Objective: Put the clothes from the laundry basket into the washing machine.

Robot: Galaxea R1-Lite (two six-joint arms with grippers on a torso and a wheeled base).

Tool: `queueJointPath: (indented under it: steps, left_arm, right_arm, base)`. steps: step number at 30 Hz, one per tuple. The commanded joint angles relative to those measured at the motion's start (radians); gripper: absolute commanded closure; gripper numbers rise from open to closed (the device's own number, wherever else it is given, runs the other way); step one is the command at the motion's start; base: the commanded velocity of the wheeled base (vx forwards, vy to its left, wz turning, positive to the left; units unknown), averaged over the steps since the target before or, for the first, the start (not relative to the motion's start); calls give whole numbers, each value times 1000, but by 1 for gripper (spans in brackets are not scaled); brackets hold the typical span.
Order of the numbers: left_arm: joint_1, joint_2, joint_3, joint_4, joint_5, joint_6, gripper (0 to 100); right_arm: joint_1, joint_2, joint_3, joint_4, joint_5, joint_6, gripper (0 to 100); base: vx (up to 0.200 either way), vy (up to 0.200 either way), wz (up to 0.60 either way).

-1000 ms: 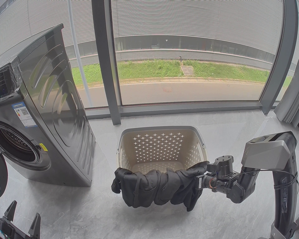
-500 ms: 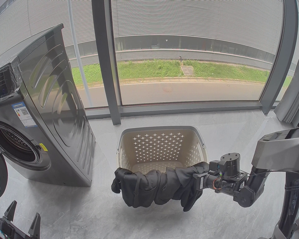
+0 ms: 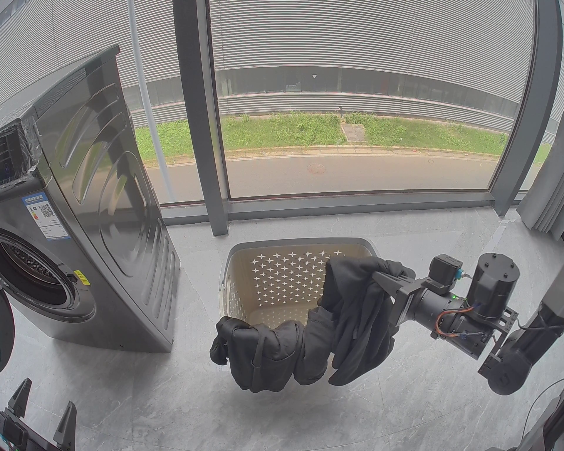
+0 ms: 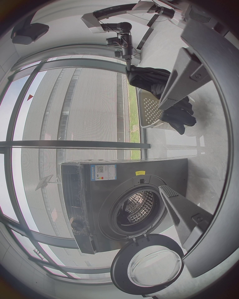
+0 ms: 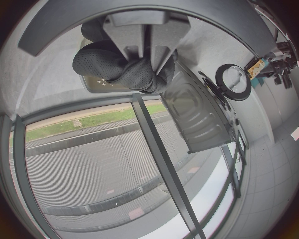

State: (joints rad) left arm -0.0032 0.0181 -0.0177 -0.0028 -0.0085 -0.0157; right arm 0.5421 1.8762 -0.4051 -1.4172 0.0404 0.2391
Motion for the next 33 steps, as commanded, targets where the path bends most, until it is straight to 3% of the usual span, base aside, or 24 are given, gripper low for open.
queueJointPath:
  steps: [1,5,11,20,25,33]
  left_arm:
    - [0,-18,18,0,-1,5,0]
    - [0,-18,18,0,-1,-1,0]
    - [0,-18,18,0,7,-13,0]
    - [0,-18,18,0,10,-16,0]
    - [-1,-18,18,0,9,-15,0]
    - [-1,-18,18,0,4,-12,0]
  right_arm:
    - [45,-152,14,-12,1,0,100]
    - [81,-224,11,15,4,-11,100]
    - [133,-244,32,9,-1,-32,100]
    - [111,-356,23,23,-2,-47,100]
    - [78,-442,11,78,3,-61,100]
    - [84,-483,23,150,3,-60,100]
  base:
    - [0,0,0]
    - [0,0,0]
    - [-200,0,0]
    - [-200,0,0]
    - [0,0,0]
    - [0,25,0]
